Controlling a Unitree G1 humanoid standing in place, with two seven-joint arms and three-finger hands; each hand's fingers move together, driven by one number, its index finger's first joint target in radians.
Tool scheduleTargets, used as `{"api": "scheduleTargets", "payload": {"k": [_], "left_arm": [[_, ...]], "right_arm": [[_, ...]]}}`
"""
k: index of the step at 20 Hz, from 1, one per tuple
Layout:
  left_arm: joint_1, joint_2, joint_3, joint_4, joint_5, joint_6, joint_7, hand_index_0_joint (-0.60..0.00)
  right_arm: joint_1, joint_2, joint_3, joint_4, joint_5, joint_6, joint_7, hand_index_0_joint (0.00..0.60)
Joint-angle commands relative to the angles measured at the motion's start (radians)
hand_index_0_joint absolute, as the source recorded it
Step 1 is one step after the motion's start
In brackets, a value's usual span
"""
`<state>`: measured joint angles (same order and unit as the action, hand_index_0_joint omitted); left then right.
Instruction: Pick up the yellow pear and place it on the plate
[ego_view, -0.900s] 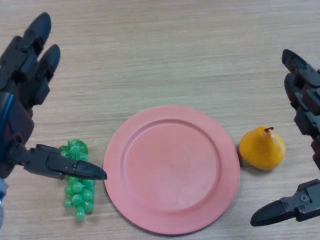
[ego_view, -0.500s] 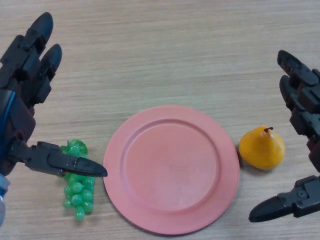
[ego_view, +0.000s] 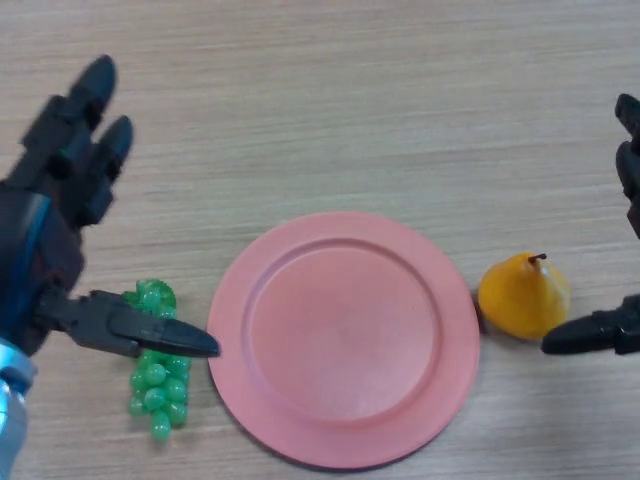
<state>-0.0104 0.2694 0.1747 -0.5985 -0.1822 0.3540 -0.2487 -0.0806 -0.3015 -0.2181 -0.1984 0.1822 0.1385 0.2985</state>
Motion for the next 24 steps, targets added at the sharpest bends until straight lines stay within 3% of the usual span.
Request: {"api": "scheduleTargets", "payload": {"k": [1, 8, 12, 16, 19, 20, 21, 22, 24], "left_arm": [[-0.031, 0.023, 0.035, -0.057, 0.025, -0.126, -0.004, 0.0], [-0.026, 0.014, 0.027, -0.094, 0.005, -0.094, -0.004, 0.0], [-0.014, 0.003, 0.024, -0.099, -0.002, -0.138, 0.007, 0.0], [0.02, 0.003, 0.018, -0.12, 0.016, -0.154, 0.006, 0.0], [0.027, 0.002, 0.025, -0.129, 0.019, -0.148, -0.003, 0.0], [0.033, -0.001, 0.039, -0.143, 0.007, -0.132, -0.009, 0.0], [0.04, -0.002, 0.054, -0.162, -0.009, -0.107, -0.013, 0.0], [0.048, -0.002, 0.069, -0.177, -0.024, -0.09, -0.018, 0.0], [0.066, -0.013, 0.082, -0.177, -0.03, -0.108, -0.017, 0.0]], "right_arm": [[-0.085, -0.068, -0.031, 0.054, 0.028, -0.219, -0.013, 0.0], [-0.192, -0.075, 0.039, 0.442, -0.011, -0.358, 0.013, 0.0], [-0.263, -0.062, 0.08, 0.649, -0.069, -0.471, -0.016, 0.0], [-0.312, -0.072, 0.112, 0.83, -0.191, -0.583, -0.05, 0.0], [-0.311, -0.072, 0.114, 0.851, -0.212, -0.587, -0.055, 0.35], [-0.305, -0.067, 0.112, 0.845, -0.212, -0.564, -0.059, 0.501], [-0.304, -0.063, 0.115, 0.839, -0.223, -0.549, -0.078, 0.582], [-0.297, -0.06, 0.114, 0.833, -0.241, -0.565, -0.113, 0.6], [-0.272, -0.042, 0.104, 0.733, -0.155, -0.457, -0.108, 0.6]]}}
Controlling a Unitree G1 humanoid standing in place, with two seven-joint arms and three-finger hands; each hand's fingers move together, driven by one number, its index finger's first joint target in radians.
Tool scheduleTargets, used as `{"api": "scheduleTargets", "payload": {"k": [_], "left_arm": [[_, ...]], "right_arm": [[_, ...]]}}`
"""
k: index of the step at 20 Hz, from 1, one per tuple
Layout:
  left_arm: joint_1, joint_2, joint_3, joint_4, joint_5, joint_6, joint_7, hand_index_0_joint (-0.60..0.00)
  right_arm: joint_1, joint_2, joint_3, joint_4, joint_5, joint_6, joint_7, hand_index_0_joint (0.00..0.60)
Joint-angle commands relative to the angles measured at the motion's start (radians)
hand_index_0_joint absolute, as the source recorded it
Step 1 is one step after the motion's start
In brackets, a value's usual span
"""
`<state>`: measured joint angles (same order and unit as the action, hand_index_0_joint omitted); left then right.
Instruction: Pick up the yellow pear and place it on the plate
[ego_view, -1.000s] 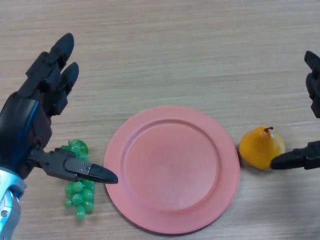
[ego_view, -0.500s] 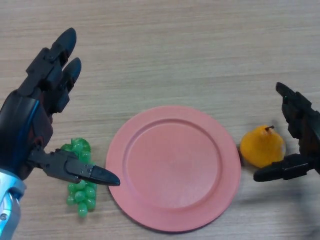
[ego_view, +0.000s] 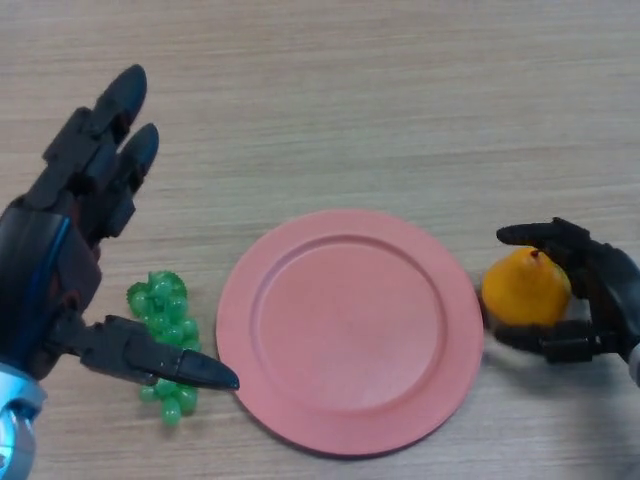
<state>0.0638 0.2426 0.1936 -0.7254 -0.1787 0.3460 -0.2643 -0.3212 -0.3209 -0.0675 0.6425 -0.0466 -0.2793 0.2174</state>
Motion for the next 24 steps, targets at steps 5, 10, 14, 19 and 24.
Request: {"api": "scheduleTargets", "payload": {"k": [5, 10, 14, 19, 24], "left_arm": [[0.007, 0.013, 0.09, -0.066, -0.047, -0.1, -0.014, 0.0], [0.019, 0.006, 0.115, -0.072, -0.072, -0.107, -0.009, 0.0], [0.01, 0.015, 0.123, -0.07, -0.074, -0.103, -0.023, 0.0], [0.009, 0.018, 0.13, -0.061, -0.086, -0.094, -0.027, 0.0], [-0.004, 0.027, 0.122, -0.059, -0.07, -0.078, -0.042, 0.0]], "right_arm": [[0.021, -0.007, -0.061, -0.386, 0.206, 0.223, -0.021, 0.6], [0.043, 0.02, -0.032, -0.666, 0.249, 0.408, -0.052, 0.6], [0.069, 0.093, 0.063, -0.78, 0.178, 0.454, -0.078, 0.6], [0.097, 0.129, 0.233, -0.786, 0.15, 0.389, -0.166, 0.6], [0.13, 0.131, 0.32, -0.788, 0.142, 0.449, -0.197, 0.6]]}}
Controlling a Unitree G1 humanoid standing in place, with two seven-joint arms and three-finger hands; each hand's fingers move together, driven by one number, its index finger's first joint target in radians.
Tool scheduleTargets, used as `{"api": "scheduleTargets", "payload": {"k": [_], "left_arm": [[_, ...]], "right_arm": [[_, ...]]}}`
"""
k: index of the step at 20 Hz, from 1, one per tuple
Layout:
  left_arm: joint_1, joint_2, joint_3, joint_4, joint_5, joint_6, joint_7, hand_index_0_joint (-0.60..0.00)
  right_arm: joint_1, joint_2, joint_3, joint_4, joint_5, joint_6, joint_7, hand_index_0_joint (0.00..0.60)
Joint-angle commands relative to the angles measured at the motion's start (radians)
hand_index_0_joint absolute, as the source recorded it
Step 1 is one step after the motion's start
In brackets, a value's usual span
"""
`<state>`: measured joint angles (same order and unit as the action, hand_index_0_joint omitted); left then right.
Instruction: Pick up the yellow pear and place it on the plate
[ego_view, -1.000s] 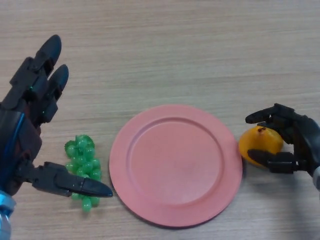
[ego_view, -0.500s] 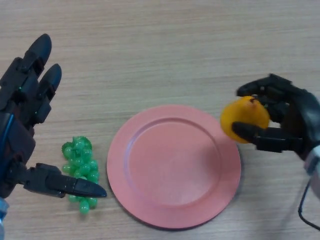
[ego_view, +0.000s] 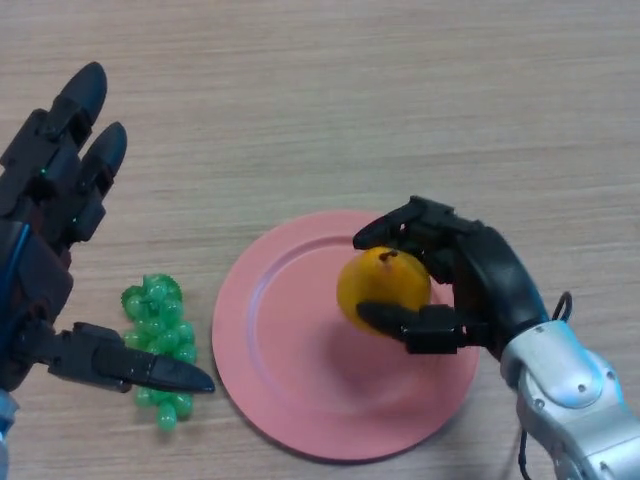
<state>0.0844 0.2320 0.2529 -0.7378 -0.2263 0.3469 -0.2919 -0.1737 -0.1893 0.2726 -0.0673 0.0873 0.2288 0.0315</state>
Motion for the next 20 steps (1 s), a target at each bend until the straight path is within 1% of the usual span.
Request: {"api": "scheduleTargets", "payload": {"k": [1, 2, 4, 5, 6, 7, 8, 9, 10, 11, 13, 14, 16, 19, 20], "left_arm": [[-0.028, 0.039, 0.06, -0.047, -0.018, -0.075, -0.015, 0.0], [-0.026, 0.043, 0.047, -0.046, 0.018, -0.089, -0.028, 0.0], [-0.033, 0.041, 0.054, -0.045, 0.012, -0.085, -0.041, 0.0], [-0.034, 0.041, 0.054, -0.043, 0.011, -0.089, -0.039, 0.0], [-0.035, 0.041, 0.055, -0.041, 0.01, -0.095, -0.037, 0.0], [-0.034, 0.042, 0.056, -0.038, 0.009, -0.099, -0.038, 0.0], [-0.032, 0.042, 0.054, -0.03, 0.016, -0.111, -0.041, 0.0], [-0.032, 0.039, 0.046, -0.026, 0.02, -0.116, -0.039, 0.0], [-0.03, 0.039, 0.036, -0.034, 0.035, -0.116, -0.033, 0.0], [-0.034, 0.037, 0.038, -0.04, 0.029, -0.111, -0.025, 0.0], [-0.036, 0.042, 0.039, -0.056, 0.029, -0.092, -0.024, 0.0], [-0.036, 0.036, 0.046, -0.059, 0.005, -0.082, -0.02, 0.0], [-0.027, 0.023, 0.015, -0.032, 0.033, -0.152, 0.005, 0.0], [-0.027, 0.026, -0.001, -0.037, 0.028, -0.108, -0.006, 0.0], [-0.031, 0.024, -0.005, -0.032, 0.017, -0.103, 0.006, 0.0]], "right_arm": [[-0.011, -0.001, -0.014, -0.092, 0.021, -0.013, -0.003, 0.6], [-0.014, -0.001, -0.012, -0.1, 0.021, 0.02, 0.011, 0.6], [-0.022, -0.001, -0.009, -0.084, 0.029, 0.017, 0.02, 0.6], [-0.023, -0.001, -0.009, -0.083, 0.028, 0.015, 0.021, 0.5], [-0.026, -0.001, -0.009, -0.079, 0.024, 0.01, 0.024, 0.35], [-0.03, -0.001, -0.01, -0.075, 0.018, 0.002, 0.029, 0.25], [-0.035, -0.001, -0.012, -0.064, 0.004, -0.015, 0.039, 0.1], [-0.037, -0.001, -0.016, -0.055, -0.006, -0.034, 0.043, 0.018], [-0.035, -0.001, -0.02, -0.06, -0.003, -0.04, 0.039, 0.0], [-0.039, -0.001, -0.027, -0.067, -0.01, -0.035, 0.038, 0.0], [-0.051, -0.001, -0.055, -0.07, -0.072, -0.054, 0.045, 0.0], [-0.055, -0.001, -0.073, -0.086, -0.086, -0.045, 0.047, 0.0], [-0.055, -0.001, -0.111, -0.142, -0.079, -0.025, 0.063, 0.0], [-0.01, -0.001, -0.177, -0.262, -0.043, 0.023, 0.089, 0.0], [0.013, -0.001, -0.201, -0.315, -0.039, 0.045, 0.11, 0.0]]}}
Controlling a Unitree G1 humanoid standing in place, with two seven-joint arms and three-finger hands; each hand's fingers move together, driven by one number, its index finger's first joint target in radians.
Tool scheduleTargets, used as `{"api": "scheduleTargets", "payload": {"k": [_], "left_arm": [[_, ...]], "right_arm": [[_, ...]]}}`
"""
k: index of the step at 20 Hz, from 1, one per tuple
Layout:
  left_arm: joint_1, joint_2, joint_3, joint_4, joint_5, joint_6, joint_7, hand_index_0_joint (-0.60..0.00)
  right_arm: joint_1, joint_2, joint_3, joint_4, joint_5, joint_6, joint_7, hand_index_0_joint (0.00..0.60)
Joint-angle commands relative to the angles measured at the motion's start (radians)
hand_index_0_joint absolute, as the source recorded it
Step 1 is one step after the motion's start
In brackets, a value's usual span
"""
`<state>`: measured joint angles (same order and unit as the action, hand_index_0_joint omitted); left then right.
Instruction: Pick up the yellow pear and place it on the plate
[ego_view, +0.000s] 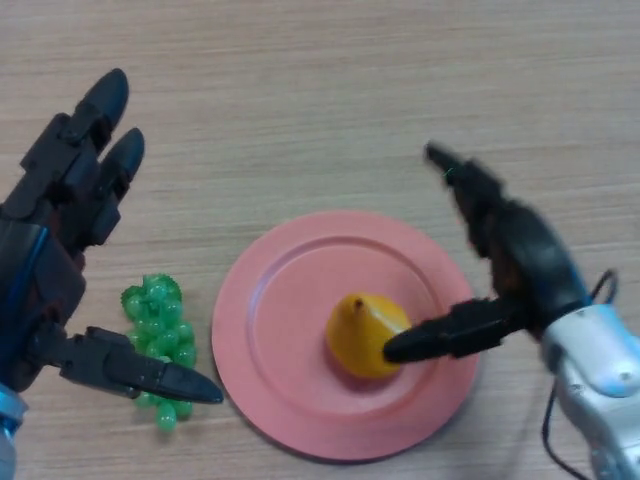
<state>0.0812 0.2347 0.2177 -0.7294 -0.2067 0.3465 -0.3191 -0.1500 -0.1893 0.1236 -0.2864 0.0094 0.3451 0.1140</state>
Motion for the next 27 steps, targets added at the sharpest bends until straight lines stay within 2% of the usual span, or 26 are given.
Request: {"api": "scheduleTargets", "payload": {"k": [1, 4, 8, 11, 14, 16, 19, 21, 27], "left_arm": [[-0.029, 0.021, 0.02, -0.036, 0.009, -0.113, 0.04, 0.0], [-0.036, 0.022, 0.007, -0.034, 0.011, -0.111, 0.048, 0.0], [-0.04, 0.035, 0.034, -0.023, 0.028, -0.113, 0.042, 0.0], [-0.049, 0.032, 0.02, -0.017, 0.044, -0.116, 0.062, 0.0], [-0.095, 0.053, 0.048, -0.05, -0.018, -0.014, 0.075, 0.0], [-0.104, 0.049, 0.047, -0.009, -0.037, -0.072, 0.099, 0.0], [-0.111, 0.048, 0.011, 0.02, -0.012, -0.123, 0.128, 0.0], [-0.127, 0.063, -0.008, 0.003, 0.015, -0.037, 0.104, 0.0], [-0.116, 0.04, -0.065, 0.017, 0.085, -0.033, 0.072, 0.0]], "right_arm": [[0.009, -0.006, -0.073, -0.148, 0.053, -0.044, 0.043, 0.0], [0.082, -0.035, -0.133, -0.328, 0.123, 0.062, 0.063, 0.0], [0.192, -0.042, -0.175, -0.452, 0.141, 0.066, 0.066, 0.0], [0.197, -0.044, -0.193, -0.527, 0.153, 0.137, 0.06, 0.0], [0.194, -0.043, -0.183, -0.565, 0.127, 0.148, 0.049, 0.0], [0.194, -0.043, -0.155, -0.578, 0.095, 0.151, 0.052, 0.0], [0.22, -0.05, -0.137, -0.564, 0.027, 0.078, 0.119, 0.0], [0.231, -0.051, -0.164, -0.562, 0.018, 0.066, 0.153, 0.0], [0.261, -0.044, -0.197, -0.527, -0.009, -0.006, 0.174, 0.0]]}}
